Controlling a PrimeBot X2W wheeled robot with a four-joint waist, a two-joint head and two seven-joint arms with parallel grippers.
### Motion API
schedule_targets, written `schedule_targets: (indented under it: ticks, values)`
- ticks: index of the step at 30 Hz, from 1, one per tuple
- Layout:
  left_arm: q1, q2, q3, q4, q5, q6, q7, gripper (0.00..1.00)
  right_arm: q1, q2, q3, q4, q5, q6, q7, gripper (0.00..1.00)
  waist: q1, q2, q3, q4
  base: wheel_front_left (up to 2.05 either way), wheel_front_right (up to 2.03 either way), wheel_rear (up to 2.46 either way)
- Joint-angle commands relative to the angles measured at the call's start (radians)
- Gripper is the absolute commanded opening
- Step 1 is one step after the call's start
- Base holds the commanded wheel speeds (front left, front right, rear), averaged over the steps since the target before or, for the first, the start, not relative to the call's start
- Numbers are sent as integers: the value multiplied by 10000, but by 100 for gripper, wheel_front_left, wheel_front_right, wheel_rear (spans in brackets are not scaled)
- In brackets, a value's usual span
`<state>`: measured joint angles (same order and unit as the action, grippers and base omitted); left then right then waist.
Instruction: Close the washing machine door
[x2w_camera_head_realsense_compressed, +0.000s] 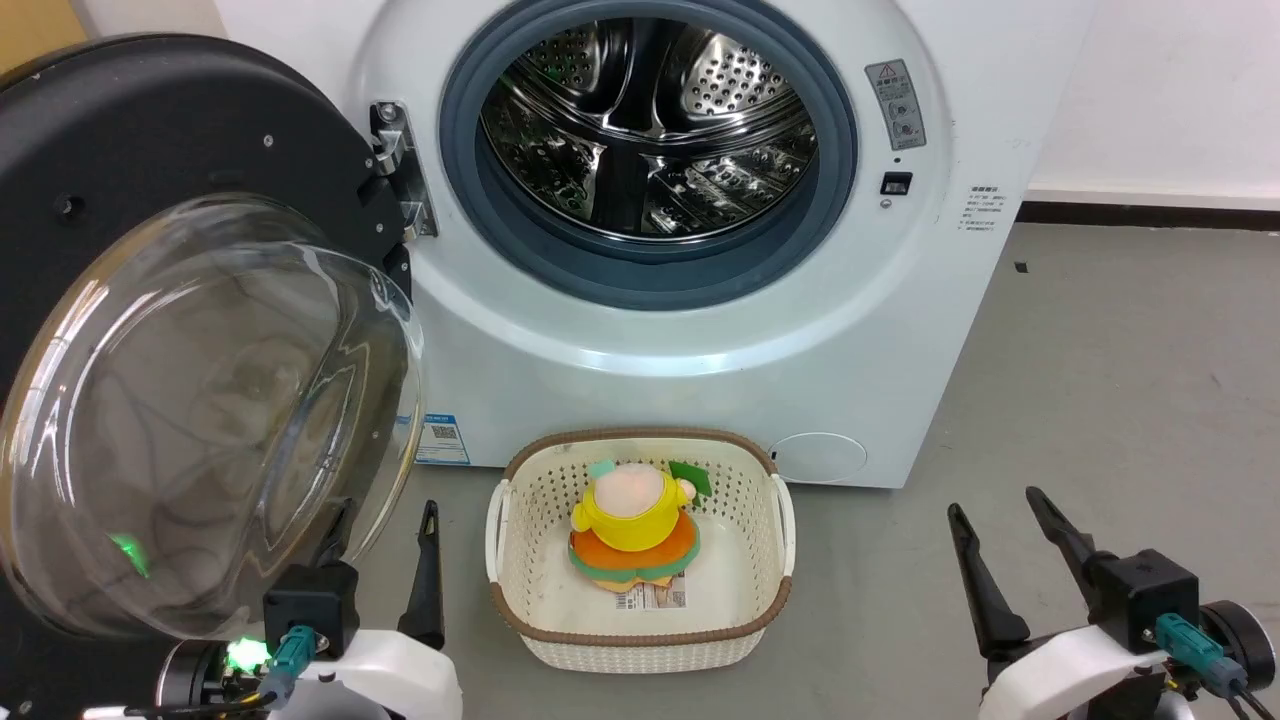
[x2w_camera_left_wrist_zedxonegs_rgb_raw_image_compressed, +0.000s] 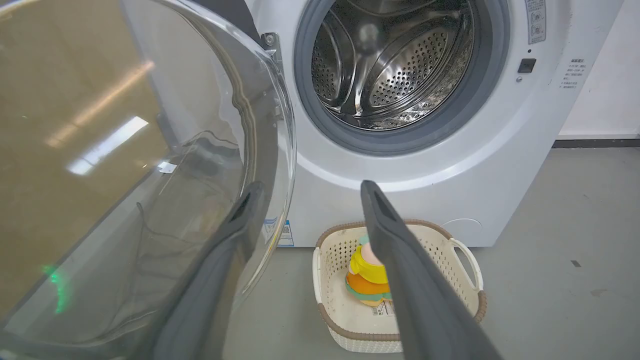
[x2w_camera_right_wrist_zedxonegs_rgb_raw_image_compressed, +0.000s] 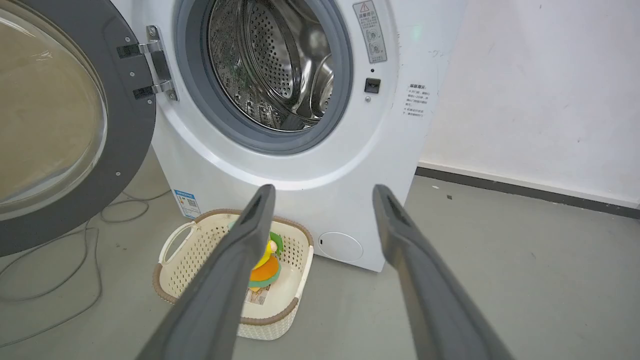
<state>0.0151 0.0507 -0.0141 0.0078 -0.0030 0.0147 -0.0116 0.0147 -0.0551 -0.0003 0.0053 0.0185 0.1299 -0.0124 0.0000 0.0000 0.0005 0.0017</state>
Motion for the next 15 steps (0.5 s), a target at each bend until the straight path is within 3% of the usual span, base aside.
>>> schedule_targets:
  ticks: [1,15]
  values:
    - [-23,0,-23,23,12,48,-119,100,39,-24,-8,-27,55,1,-116,100,0,0,-1,11,0,0,0]
    - [-36,34,-213,40,-4,243,-412,100,115,-140,102,-129,300,2,-409,100,0,0,-27,337,0,0,0]
